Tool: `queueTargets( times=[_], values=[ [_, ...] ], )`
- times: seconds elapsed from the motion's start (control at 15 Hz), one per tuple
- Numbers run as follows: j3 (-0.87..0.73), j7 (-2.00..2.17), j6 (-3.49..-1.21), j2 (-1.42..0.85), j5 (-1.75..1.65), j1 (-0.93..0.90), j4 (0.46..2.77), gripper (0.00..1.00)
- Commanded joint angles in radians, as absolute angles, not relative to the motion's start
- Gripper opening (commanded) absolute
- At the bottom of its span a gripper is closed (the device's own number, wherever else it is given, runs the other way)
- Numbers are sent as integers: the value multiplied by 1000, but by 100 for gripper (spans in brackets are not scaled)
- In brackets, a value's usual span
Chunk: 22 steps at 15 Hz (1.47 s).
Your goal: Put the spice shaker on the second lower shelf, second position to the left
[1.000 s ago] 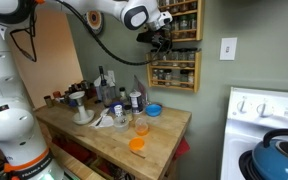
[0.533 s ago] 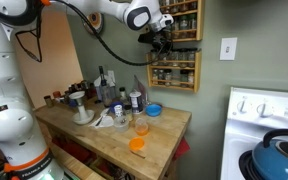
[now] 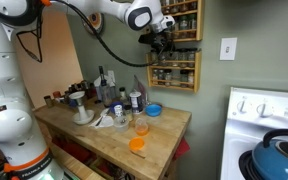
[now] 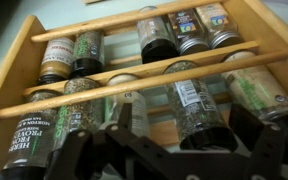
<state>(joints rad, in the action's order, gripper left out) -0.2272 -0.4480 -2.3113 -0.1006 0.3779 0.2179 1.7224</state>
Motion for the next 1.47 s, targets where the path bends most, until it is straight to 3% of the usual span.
queueTargets(
  times=[0.0, 0.4, 1.4],
  values=[
    [-217, -435, -2251, -75, 359, 243, 1741, 100],
    [-234, -458, -2154, 10, 287, 260, 1839, 100],
    [-269, -562, -2071, 456, 86, 224, 2336, 100]
  ],
)
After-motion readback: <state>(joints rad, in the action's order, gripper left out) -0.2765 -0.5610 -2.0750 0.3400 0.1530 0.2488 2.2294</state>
